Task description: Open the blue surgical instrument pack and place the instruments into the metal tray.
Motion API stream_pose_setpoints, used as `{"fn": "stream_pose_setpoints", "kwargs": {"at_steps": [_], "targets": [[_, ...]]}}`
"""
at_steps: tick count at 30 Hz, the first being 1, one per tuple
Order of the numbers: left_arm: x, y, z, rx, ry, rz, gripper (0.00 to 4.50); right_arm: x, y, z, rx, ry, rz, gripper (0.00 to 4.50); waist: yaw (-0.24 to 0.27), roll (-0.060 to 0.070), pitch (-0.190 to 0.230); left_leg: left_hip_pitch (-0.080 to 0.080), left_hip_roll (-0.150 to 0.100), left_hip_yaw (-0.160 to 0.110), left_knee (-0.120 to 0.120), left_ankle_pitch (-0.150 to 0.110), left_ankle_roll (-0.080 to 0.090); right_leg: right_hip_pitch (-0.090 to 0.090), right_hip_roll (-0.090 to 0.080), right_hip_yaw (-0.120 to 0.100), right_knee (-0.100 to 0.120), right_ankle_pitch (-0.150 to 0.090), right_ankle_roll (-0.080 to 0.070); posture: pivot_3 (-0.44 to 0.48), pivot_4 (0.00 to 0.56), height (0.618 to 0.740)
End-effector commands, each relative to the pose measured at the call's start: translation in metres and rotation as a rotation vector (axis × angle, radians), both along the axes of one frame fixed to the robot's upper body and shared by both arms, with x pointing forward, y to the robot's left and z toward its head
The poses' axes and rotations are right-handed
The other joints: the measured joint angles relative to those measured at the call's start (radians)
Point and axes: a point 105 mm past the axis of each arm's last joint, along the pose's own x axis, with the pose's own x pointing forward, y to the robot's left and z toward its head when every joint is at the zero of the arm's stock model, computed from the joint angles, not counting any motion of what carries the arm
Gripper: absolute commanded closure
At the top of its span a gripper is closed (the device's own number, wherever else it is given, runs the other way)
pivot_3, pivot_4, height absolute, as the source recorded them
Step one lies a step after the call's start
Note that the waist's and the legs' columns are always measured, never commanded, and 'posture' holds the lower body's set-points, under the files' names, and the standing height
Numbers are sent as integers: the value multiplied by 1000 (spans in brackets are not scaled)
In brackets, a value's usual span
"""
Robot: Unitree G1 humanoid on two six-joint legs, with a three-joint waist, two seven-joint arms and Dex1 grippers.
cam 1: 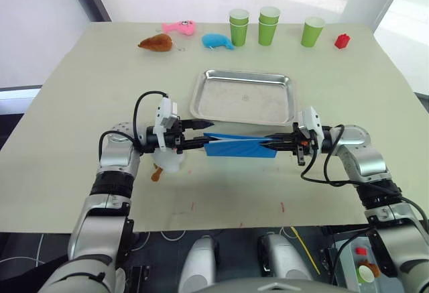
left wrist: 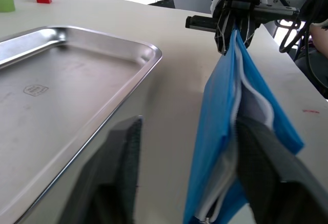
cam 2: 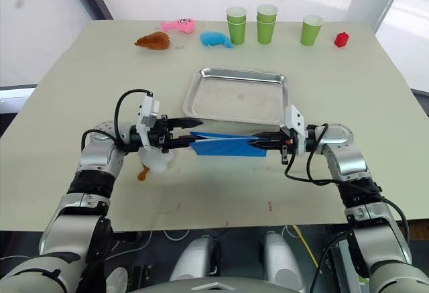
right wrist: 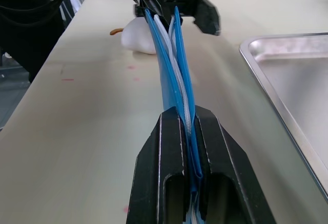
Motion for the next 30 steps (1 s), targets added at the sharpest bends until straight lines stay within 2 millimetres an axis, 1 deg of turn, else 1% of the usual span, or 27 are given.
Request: {"fn": "stream_pose_setpoints", "kwargs": {"at_steps": [1, 2, 3, 7, 10, 13, 14, 17, 20, 23, 26, 28, 30], "targets": [[-4, 0, 9, -20, -15, -29, 3826, -1, -4, 12, 18, -51, -2, 4500, 0, 0, 0, 0, 0, 0, 0, 0, 0, 0, 0, 0, 0, 0, 0, 0, 150, 740], [-5, 0, 8, -22, -4, -33, 4407, -1, -4, 12, 15, -50, -6, 4500, 0, 0, 0, 0, 0, 0, 0, 0, 0, 0, 0, 0, 0, 0, 0, 0, 150, 740], [-6, 0, 8, -23, 5, -36, 4466, 0, -5, 11, 12, -49, -8, 4500, 1, 0, 0, 0, 0, 0, 0, 0, 0, 0, 0, 0, 0, 0, 0, 0, 150, 740], [-7, -2, 5, -18, 17, -39, 4466, 1, -6, 11, 15, -36, -25, 4500, 0, 0, 0, 0, 0, 0, 0, 0, 0, 0, 0, 0, 0, 0, 0, 0, 150, 740], [-7, -3, 4, -19, 19, -36, 4500, 1, -8, 12, 9, -20, -27, 3415, 1, 0, 0, 0, 0, 0, 0, 0, 0, 0, 0, 0, 0, 0, 0, 0, 150, 740], [-5, -3, 3, -15, 19, -35, 4500, -2, -11, 14, 5, -11, -23, 2010, 1, 0, 0, 0, 0, 0, 0, 0, 0, 0, 0, 0, 0, 0, 0, 0, 150, 740], [-4, -3, 2, -14, 21, -35, 4500, -5, -15, 15, -9, -8, -26, 1434, 1, 0, 0, 0, 0, 0, 0, 0, 0, 0, 0, 0, 0, 0, 0, 0, 150, 740], [-4, -4, 0, -13, 29, -44, 4500, -14, -24, 16, -42, 1, -38, 17, 5, 0, 0, 0, 0, 0, 0, 0, 0, 0, 0, 0, 0, 0, 0, 0, 150, 740], [-4, -6, -2, -15, 39, -54, 4500, -22, -27, 21, -29, 21, -45, 17, 6, 0, 0, 0, 0, 0, 0, 0, 0, 0, 0, 0, 0, 0, 0, 0, 150, 740], [-4, -6, -5, -11, 45, -59, 4500, -31, -30, 33, 10, 58, -58, 17, 4, 0, 0, 0, 0, 0, 0, 0, 0, 0, 0, 0, 0, 0, 0, 0, 150, 740], [-3, -8, -7, -10, 48, -67, 4500, -32, -33, 46, 70, 80, -88, 17, 4, 0, 0, 0, 0, -1, 0, 0, 0, 0, 0, 0, 0, 0, 0, 0, 150, 740], [-3, -10, -7, -12, 40, -79, 4500, -29, -35, 57, 123, 89, -113, 17, 5, 0, 0, 0, 0, -1, 0, 0, 0, 1, 0, 0, 0, 0, 0, 0, 150, 740], [-3, -12, -8, -10, 37, -91, 4500, -29, -38, 65, 168, 125, -102, 17, 6, 0, 0, 0, -1, -1, 0, 0, 0, 1, 0, 0, 0, 0, 0, 0, 150, 740]]}}
